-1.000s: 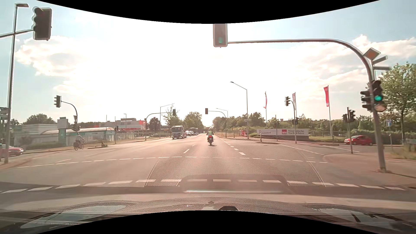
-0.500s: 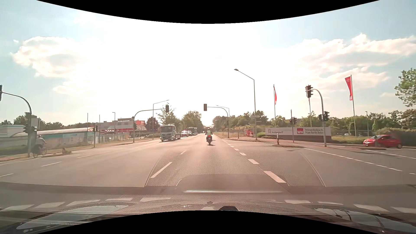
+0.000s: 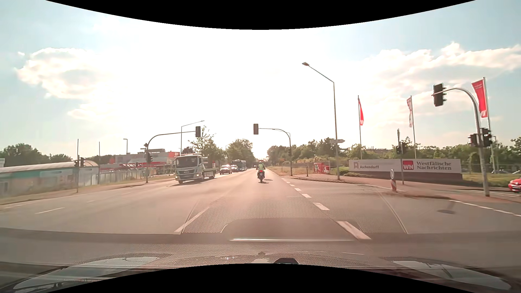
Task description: Follow the waypoints while adhering to traffic rules and regulations
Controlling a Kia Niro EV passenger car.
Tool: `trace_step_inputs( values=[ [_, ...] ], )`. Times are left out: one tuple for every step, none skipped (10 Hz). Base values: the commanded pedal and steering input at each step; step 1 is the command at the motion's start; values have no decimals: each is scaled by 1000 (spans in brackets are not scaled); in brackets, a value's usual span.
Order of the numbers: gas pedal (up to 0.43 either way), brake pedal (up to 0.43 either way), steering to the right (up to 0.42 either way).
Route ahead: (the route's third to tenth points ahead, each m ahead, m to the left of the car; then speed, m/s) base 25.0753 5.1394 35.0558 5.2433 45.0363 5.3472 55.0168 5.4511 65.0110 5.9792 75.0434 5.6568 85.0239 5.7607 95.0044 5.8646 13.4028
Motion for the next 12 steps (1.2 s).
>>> trace_step_inputs(
  values=[
    [177, 0, -7],
    [177, 0, -6],
    [177, 0, -6],
    [177, 0, -6],
    [177, 0, -6],
    [189, 0, -5],
    [189, 0, -5],
    [189, 0, -5],
    [189, 0, -5],
    [189, 0, -4],
    [189, 0, -4],
    [189, 0, -4]
  ],
)
